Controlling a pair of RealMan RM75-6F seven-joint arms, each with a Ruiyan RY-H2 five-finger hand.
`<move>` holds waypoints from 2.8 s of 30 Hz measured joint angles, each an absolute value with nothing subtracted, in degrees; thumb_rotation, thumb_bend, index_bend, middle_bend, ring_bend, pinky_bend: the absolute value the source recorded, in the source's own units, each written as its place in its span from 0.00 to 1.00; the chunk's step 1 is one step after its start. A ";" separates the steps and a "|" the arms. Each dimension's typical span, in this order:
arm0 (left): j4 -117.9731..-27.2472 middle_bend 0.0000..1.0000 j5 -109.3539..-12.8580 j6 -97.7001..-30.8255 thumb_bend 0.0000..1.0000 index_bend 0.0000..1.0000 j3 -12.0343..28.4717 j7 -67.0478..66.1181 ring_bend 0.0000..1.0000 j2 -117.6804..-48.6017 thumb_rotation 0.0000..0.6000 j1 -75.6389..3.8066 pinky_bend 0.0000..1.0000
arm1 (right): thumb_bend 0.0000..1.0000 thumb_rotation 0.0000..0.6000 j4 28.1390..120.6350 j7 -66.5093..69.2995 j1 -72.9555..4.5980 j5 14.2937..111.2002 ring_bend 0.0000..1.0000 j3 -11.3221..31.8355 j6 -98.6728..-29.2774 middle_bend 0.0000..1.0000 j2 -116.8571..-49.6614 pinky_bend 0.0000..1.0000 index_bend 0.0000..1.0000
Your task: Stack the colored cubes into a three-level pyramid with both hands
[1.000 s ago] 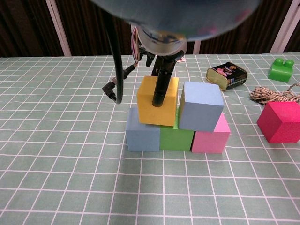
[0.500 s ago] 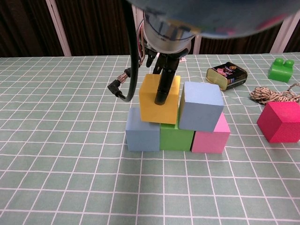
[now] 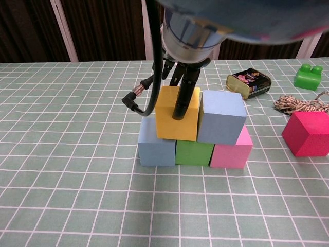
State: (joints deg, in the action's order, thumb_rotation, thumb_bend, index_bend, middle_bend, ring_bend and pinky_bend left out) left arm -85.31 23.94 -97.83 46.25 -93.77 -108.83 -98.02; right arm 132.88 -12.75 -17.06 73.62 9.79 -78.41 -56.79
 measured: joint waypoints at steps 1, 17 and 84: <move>-85.24 0.61 23.87 -97.81 0.40 0.00 46.27 -93.80 0.10 -108.92 1.00 -97.99 0.07 | 0.17 1.00 132.88 -12.72 -17.05 73.60 0.00 9.79 -78.42 0.00 -56.78 0.00 0.00; -84.52 0.62 22.61 -98.18 0.40 0.00 46.48 -94.75 0.11 -109.75 1.00 -97.90 0.07 | 0.17 1.00 133.02 -12.52 -16.98 73.75 0.00 9.73 -78.39 0.00 -56.62 0.00 0.00; -83.94 0.52 18.76 -98.62 0.20 0.00 47.81 -96.66 0.12 -111.63 1.00 -96.46 0.07 | 0.17 1.00 133.38 -12.20 -16.67 74.29 0.00 9.40 -78.30 0.00 -56.26 0.00 0.00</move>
State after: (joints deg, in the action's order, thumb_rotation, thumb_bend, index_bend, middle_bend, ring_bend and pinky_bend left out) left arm -83.94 18.76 -98.62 47.81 -96.66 -111.63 -96.46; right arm 133.38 -12.20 -16.67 74.29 9.40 -78.30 -56.26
